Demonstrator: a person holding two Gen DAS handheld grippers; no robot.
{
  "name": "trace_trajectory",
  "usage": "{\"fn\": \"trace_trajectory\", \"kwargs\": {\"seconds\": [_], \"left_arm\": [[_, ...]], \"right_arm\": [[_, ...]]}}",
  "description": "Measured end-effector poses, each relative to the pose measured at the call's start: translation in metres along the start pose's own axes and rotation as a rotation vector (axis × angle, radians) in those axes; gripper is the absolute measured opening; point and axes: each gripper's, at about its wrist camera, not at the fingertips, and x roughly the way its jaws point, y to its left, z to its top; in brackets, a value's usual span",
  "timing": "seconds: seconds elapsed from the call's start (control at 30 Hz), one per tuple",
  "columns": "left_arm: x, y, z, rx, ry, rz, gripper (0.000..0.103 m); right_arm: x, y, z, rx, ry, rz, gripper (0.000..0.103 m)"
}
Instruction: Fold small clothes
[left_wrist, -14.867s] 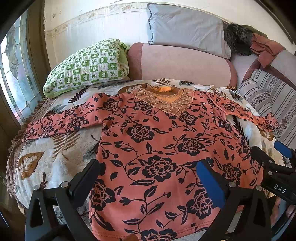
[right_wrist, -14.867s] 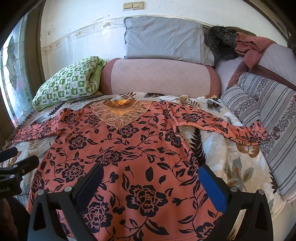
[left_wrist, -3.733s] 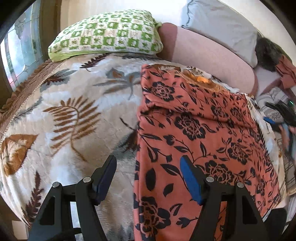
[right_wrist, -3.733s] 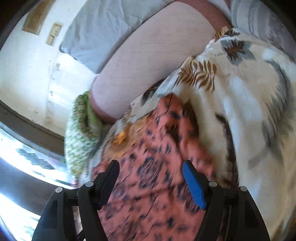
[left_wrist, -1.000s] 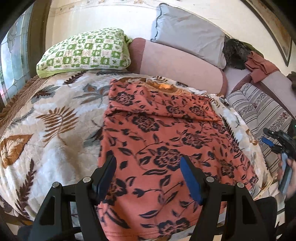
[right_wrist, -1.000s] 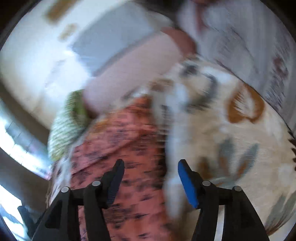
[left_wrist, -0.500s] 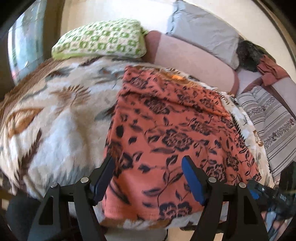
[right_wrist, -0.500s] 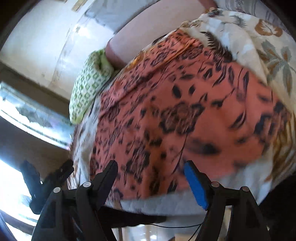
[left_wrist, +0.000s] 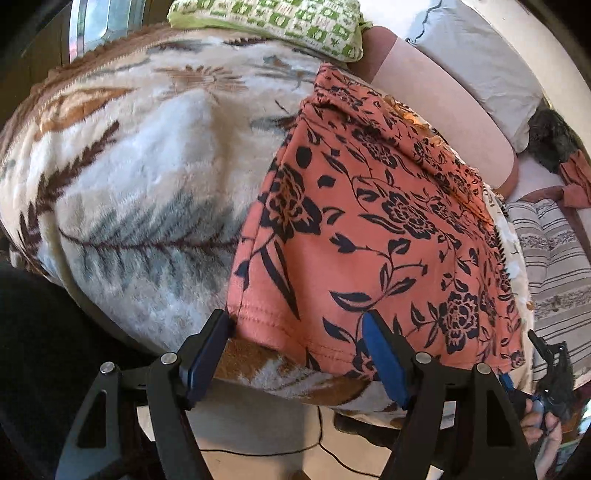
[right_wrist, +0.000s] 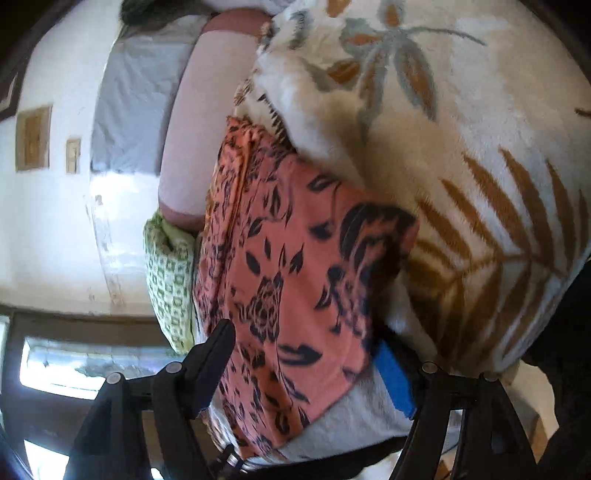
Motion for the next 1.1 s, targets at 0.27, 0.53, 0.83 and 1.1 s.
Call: {"fn": "trace_trajectory", "kwargs": {"seconds": [0.27,0.53,0.83,1.1], "left_arm": [[-0.001,0.01,-0.018,-0.119,0.049,-0.034,0.066],[0.012,0.029,-0.007,-0.201,0.051,0.011,0.024],[-0.013,0.032,0.017,-0.207,-0.065,0.011,0.002],[-0.061,-0.011,0.065,-0.072,-0.216,-0.077,0.002]], "right_arm": [[-0.002,0.006,0.02,-0.029,-0.038,-0.025,0.071],[0.005,0.02,0.02,-0.097,-0.034,-0.056,0.062],[0.002,0.016,0.027,-0.096,-0.009,-0.091,0.015],[-0.027,0.072,0.049,-0.203,-0.045,0.022,0.011]]}}
